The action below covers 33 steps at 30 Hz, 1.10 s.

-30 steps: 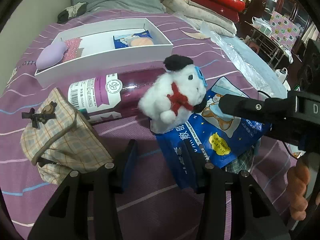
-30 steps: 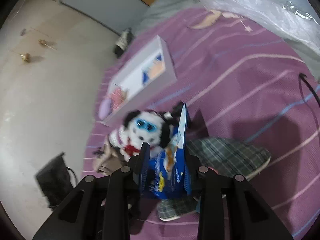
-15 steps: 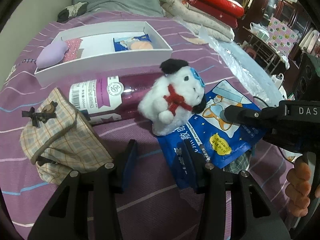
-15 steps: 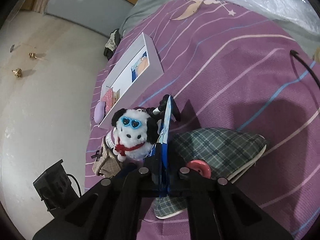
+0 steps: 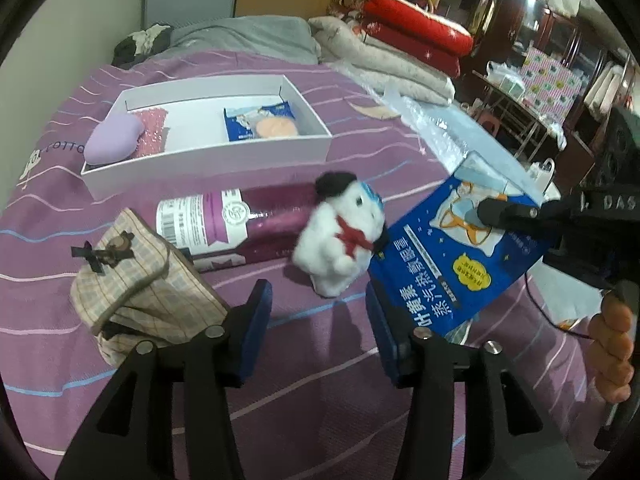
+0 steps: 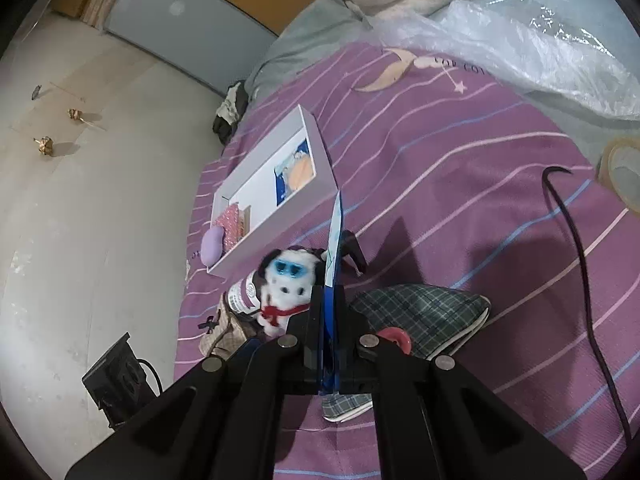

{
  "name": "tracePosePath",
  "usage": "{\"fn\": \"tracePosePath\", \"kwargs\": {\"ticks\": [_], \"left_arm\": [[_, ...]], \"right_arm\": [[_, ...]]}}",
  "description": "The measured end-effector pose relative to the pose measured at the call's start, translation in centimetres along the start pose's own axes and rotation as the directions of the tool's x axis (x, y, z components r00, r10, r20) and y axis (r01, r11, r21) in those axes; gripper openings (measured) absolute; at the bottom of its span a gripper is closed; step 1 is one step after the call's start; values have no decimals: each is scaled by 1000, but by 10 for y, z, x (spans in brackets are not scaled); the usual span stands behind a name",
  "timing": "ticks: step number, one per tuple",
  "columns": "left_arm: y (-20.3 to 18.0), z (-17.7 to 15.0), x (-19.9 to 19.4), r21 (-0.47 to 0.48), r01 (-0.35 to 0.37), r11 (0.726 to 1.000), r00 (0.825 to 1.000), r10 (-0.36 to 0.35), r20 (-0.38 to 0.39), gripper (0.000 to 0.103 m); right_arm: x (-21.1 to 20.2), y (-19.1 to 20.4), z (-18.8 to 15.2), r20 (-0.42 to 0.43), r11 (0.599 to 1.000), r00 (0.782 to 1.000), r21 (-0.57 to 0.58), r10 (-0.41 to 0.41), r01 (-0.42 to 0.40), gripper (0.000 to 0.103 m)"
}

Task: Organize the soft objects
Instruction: 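Lift the plush dog and blue packet and carry them toward the tray with both grippers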

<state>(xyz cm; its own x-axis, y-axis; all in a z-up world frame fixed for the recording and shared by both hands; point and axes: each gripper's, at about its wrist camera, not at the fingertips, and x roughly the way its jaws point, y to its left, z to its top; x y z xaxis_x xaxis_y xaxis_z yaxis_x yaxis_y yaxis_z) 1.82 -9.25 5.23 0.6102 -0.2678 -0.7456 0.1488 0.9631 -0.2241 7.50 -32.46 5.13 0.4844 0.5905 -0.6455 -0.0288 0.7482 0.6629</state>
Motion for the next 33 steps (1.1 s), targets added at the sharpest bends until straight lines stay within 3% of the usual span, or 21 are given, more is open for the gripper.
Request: {"fn": "tracePosePath", "kwargs": {"ticks": [9, 16, 18, 33], "left_arm": [[10, 11, 3, -54, 130, 990, 991, -130, -14, 55], [-1, 17, 33, -55, 121, 991, 991, -125, -58, 54], [0, 18, 37, -72, 125, 990, 989, -130, -70, 29], [15, 28, -2, -121, 138, 983, 990, -137, 15, 26]], "right_arm": [[2, 0, -1, 1, 1000, 1000, -4, -13, 13, 1], [1, -11, 0, -10, 1000, 1000, 26, -3, 3, 1], [-1, -12, 1, -8, 1000, 1000, 28, 1, -1, 1], [-20, 11, 3, 23, 1000, 1000, -23, -3, 3, 1]]}}
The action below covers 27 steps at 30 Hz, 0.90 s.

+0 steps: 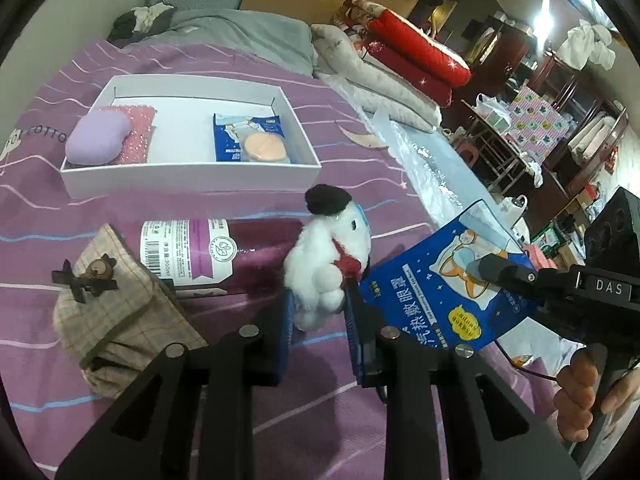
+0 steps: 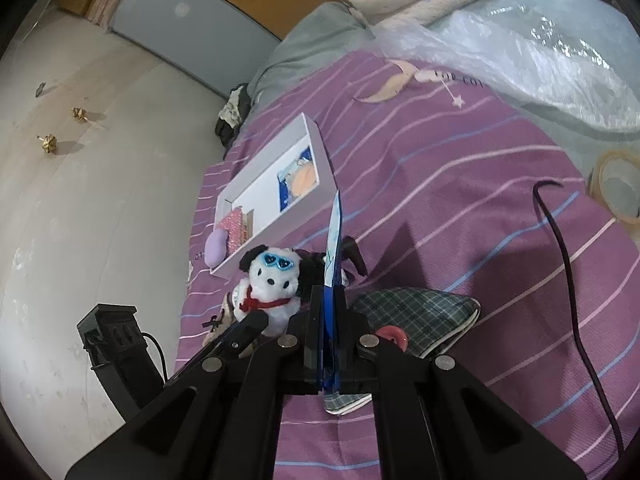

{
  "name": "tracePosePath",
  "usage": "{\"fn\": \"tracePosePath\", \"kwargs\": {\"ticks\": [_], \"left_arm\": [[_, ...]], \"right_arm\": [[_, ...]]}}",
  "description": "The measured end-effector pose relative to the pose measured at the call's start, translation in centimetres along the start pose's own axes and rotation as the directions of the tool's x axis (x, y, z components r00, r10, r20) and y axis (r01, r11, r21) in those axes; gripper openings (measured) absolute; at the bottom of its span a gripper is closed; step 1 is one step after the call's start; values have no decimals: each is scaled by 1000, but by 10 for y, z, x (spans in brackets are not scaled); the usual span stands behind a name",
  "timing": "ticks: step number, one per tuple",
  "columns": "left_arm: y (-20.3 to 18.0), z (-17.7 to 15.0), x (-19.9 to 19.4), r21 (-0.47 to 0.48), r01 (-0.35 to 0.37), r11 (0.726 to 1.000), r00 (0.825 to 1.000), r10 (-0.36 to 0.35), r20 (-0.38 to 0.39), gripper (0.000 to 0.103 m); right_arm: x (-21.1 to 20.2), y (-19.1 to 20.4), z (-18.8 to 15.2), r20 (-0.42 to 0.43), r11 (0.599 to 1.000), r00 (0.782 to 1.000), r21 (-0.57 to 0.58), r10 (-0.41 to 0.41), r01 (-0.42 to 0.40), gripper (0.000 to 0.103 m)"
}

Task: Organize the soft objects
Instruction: 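Lift the plush dog and blue packet and carry them toward the tray with both grippers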

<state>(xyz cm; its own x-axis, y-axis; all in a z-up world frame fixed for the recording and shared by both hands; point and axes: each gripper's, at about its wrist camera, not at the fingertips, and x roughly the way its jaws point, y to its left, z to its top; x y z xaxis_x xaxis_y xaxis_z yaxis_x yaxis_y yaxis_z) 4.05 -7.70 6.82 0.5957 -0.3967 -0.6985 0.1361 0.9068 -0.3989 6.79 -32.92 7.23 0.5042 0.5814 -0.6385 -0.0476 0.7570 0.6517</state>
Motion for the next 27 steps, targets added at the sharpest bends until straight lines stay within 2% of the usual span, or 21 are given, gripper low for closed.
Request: {"fn": "tracePosePath", "kwargs": {"ticks": [5, 11, 20, 27], "left_arm": [[-3, 6, -7, 27, -47, 999, 999, 46, 17, 26], [6, 15, -12, 11, -96, 995, 995, 95, 18, 26], [20, 37, -21, -10, -167, 986, 986, 167, 30, 26], [22, 62, -16, 5, -185, 983, 982, 185, 32, 26]], "right_arm": [[-11, 13, 4, 26, 1000, 1000, -26, -1, 1, 1], [-2, 36, 11, 3, 998, 1000, -66, 21, -21, 1], [20, 65, 33, -8, 994, 999, -103, 42, -43, 1], [49, 79, 58, -29, 992, 999, -123, 25, -28, 1]]}}
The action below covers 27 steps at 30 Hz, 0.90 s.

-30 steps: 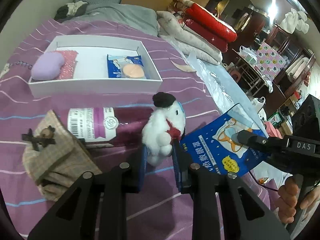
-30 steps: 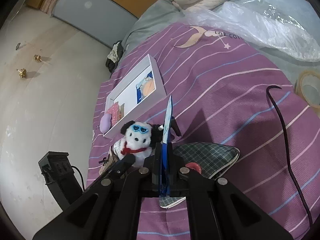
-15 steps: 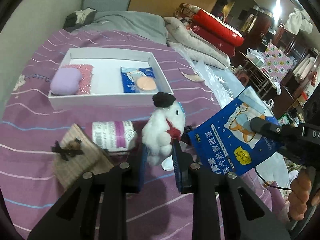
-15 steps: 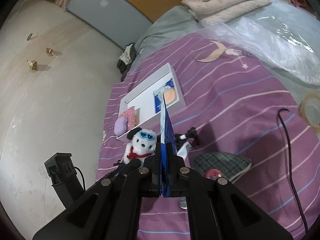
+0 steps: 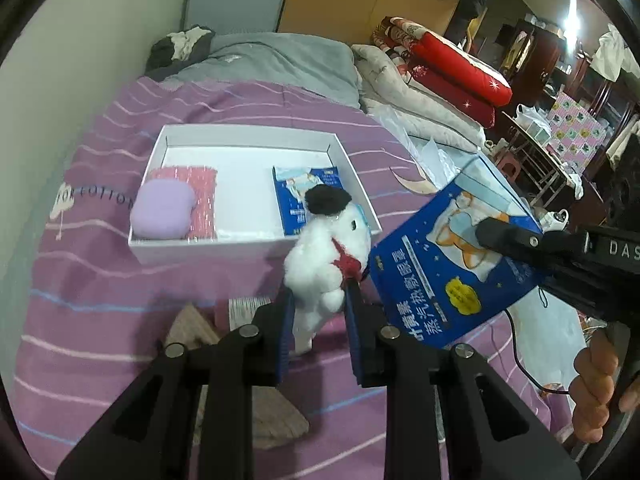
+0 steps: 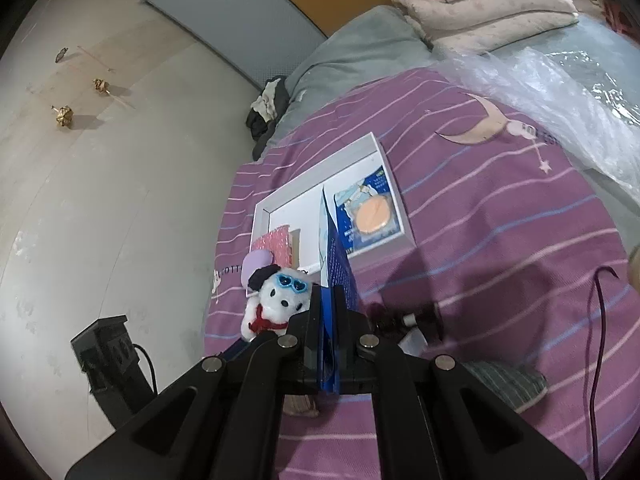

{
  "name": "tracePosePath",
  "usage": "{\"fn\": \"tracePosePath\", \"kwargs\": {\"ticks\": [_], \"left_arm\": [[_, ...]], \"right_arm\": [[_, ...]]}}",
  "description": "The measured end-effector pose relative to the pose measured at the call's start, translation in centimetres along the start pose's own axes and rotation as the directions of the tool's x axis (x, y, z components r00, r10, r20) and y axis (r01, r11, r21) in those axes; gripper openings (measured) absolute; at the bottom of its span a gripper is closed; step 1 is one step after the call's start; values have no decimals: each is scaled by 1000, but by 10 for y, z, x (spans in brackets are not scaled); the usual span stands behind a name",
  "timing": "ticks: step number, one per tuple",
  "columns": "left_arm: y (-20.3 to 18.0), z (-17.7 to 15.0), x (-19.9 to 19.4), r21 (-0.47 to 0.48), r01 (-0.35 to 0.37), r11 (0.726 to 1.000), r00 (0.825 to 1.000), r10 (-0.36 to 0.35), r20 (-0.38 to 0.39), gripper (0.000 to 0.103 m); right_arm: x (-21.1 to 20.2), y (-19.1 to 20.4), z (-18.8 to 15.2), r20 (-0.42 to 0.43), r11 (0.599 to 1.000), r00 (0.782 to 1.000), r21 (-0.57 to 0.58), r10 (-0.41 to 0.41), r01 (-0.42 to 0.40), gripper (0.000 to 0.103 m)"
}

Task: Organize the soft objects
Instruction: 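Lift the plush dog and blue packet and carry them toward the tray with both grippers, then lower the plush dog and blue packet over the tray with both grippers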

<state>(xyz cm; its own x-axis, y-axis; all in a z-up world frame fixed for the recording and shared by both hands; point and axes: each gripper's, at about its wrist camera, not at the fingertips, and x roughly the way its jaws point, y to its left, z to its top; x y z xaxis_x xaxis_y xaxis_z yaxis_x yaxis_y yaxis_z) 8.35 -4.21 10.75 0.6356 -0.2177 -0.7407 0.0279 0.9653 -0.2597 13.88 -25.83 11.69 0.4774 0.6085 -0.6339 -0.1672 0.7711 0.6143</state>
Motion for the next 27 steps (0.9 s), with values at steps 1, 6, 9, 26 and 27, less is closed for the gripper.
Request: {"fn": "tracePosePath", "kwargs": {"ticks": [1, 6, 9, 26, 27], "left_arm": [[1, 6, 1, 5, -2, 1000, 1000, 2, -4, 26], [5, 47, 5, 39, -25, 999, 999, 26, -27, 26], [7, 71, 6, 65, -44, 997, 999, 45, -23, 26], [35, 148, 33, -24, -81, 996, 996, 80, -38, 26], [36, 152, 34, -34, -72, 997, 997, 71, -29, 26]], "right_arm": [[3, 3, 6, 3, 1000, 1000, -4, 2, -2, 1], [13, 16, 37, 22, 1000, 1000, -11, 13, -13, 1], [18, 24, 55, 29, 998, 997, -1, 65, -65, 1], [60, 36, 123, 126, 987, 985, 88, 121, -133, 1], [63, 37, 126, 135, 987, 983, 89, 123, -135, 1]]}}
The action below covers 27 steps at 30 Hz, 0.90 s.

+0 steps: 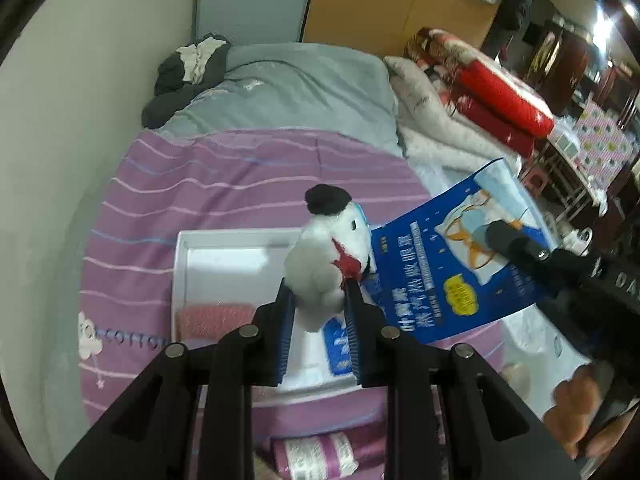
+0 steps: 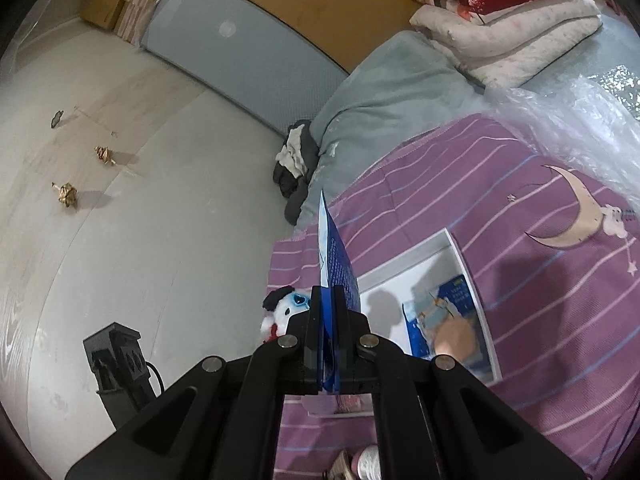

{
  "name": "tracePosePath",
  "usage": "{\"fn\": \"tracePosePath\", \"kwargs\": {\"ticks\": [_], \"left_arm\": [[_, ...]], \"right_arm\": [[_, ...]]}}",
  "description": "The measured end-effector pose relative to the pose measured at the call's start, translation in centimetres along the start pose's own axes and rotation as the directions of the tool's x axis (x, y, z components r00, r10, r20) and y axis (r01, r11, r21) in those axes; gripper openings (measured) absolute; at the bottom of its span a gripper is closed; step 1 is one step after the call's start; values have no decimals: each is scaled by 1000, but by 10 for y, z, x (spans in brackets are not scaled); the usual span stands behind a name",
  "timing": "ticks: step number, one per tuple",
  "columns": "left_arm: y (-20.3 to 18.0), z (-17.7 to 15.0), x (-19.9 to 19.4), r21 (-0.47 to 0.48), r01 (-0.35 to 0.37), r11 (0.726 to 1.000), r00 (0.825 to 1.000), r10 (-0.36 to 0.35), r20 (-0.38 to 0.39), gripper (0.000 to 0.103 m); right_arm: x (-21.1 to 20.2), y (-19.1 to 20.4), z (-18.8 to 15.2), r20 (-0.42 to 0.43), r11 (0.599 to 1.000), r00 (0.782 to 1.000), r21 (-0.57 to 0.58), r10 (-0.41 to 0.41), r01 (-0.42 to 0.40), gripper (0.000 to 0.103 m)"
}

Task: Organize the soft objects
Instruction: 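Lower the plush dog and blue packet over the tray with both grippers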

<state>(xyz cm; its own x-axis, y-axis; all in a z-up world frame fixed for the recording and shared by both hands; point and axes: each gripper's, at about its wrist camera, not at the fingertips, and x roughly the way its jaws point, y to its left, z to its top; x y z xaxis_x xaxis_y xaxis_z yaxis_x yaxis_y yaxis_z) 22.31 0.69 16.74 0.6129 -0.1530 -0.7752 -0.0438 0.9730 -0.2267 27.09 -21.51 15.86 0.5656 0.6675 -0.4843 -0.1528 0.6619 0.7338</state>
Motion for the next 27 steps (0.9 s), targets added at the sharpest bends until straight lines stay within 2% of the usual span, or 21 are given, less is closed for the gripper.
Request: {"fn": "tracePosePath", "kwargs": {"ticks": [4, 7, 10, 13, 19, 23, 27], "left_arm": [[8, 2, 6, -40, 13, 999, 1000, -12, 23, 26], [14, -5, 13, -45, -8, 999, 999, 10, 37, 26], [23, -16, 19, -39, -26, 999, 996, 29, 85, 26], [39, -21, 28, -63, -11, 998, 995, 18, 100, 26], [68, -25, 39, -145, -45, 988, 993, 60, 105, 26], [81, -28, 34, -220, 6, 975, 993, 20, 116, 26], [80, -30, 32, -214, 10, 977, 992, 16, 123, 26]], "right_arm": [[14, 3, 5, 37, 1000, 999, 8, 15, -15, 1], [27, 0, 1, 42, 1000, 999, 9, 4, -4, 1], [42, -6, -5, 43, 1000, 999, -5, -5, 6, 1], [62, -16, -11, 11, 1000, 1000, -13, 19, -19, 1], [111, -43, -19, -54, 999, 999, 48, 6, -4, 1], [135, -56, -23, -81, 996, 996, 68, -47, 53, 1], [149, -57, -29, -94, 992, 988, 29, -119, 122, 1]]}}
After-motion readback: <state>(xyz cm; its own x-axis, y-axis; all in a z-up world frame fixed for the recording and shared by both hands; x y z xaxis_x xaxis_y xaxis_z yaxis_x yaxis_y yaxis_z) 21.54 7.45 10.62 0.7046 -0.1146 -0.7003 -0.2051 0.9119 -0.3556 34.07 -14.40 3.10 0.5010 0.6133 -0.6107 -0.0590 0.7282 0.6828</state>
